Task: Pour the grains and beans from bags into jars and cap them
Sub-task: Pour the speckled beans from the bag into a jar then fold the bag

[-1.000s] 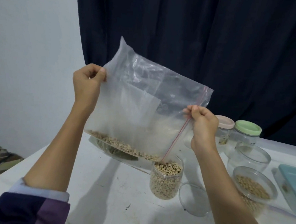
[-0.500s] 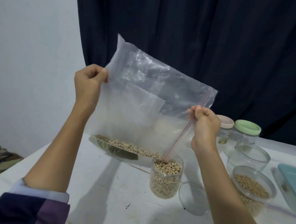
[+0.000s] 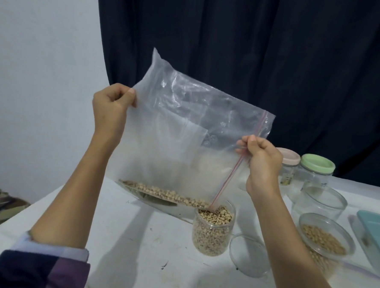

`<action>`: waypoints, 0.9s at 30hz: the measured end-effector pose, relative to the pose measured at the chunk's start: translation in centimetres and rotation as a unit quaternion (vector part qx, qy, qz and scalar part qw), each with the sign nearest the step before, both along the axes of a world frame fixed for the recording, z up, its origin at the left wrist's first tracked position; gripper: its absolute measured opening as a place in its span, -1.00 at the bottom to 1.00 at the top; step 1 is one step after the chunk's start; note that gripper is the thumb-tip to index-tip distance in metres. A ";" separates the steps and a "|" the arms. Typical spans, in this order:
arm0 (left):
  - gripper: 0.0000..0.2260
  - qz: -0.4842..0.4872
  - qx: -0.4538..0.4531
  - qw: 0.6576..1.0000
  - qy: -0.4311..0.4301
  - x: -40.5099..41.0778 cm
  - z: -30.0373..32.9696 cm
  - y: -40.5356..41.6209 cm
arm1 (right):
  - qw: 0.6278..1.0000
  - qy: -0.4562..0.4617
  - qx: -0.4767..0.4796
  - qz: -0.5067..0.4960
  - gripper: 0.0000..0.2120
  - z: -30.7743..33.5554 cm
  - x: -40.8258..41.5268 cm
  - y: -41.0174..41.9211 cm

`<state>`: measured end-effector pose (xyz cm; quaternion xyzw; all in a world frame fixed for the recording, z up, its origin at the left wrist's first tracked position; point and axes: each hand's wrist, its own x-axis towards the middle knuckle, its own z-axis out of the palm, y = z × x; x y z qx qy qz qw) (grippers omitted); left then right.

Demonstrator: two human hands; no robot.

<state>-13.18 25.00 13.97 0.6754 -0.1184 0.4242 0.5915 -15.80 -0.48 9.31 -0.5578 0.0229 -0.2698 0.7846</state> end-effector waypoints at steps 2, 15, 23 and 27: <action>-0.77 -0.002 0.002 1.000 0.004 -0.1 0.0 -0.2 | 1.000 -0.002 0.005 -0.011 -0.75 -0.1 0.0 0.0; -0.78 0.034 -0.006 0.999 -0.001 -0.1 0.5 -0.8 | 1.000 -0.001 0.011 -0.021 -0.76 0.0 -0.1 0.0; -0.79 0.032 0.013 0.999 0.000 -0.2 0.7 -1.1 | 1.000 0.008 -0.017 -0.006 -0.78 0.0 -0.3 0.1; -0.78 0.034 -0.002 0.999 -0.005 -0.1 0.9 -1.1 | 1.000 0.009 -0.011 -0.012 -0.78 0.0 -0.3 -0.1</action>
